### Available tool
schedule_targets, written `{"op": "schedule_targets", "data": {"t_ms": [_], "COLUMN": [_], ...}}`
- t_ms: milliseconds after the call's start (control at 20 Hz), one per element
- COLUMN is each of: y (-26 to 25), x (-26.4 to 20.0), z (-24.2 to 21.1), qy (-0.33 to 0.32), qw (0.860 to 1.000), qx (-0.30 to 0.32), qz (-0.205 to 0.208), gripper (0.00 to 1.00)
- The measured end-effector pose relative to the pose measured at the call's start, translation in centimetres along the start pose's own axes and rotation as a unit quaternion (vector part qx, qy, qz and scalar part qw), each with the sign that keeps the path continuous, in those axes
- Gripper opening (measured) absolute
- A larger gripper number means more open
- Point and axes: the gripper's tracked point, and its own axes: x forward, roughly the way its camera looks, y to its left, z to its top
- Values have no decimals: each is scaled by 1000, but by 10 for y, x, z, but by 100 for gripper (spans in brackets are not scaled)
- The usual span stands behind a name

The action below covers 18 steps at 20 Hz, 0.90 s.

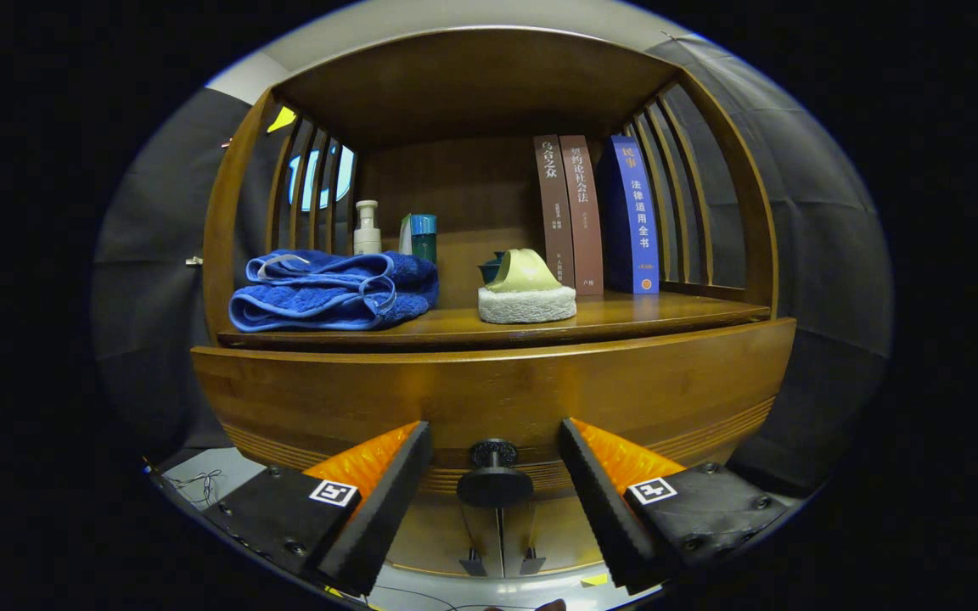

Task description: Pull open the drawer, take out the items inside it, and place them on the countertop above the cabinet.

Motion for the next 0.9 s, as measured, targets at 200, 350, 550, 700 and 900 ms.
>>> {"op": "schedule_targets", "data": {"t_ms": [200,350,550,700,900], "y": [-1,-1,-1,-7,-13], "x": [11,14,13,5,-21], "z": [3,1,-1,5,28], "qy": [9,-1,0,-3,-15], "qw": [1000,1000,1000,1000,1000], "qx": [-11,-4,-13,-10,-12], "qz": [-5,-4,-4,-13,-15], "gripper": [100,100,99,100,99]}}
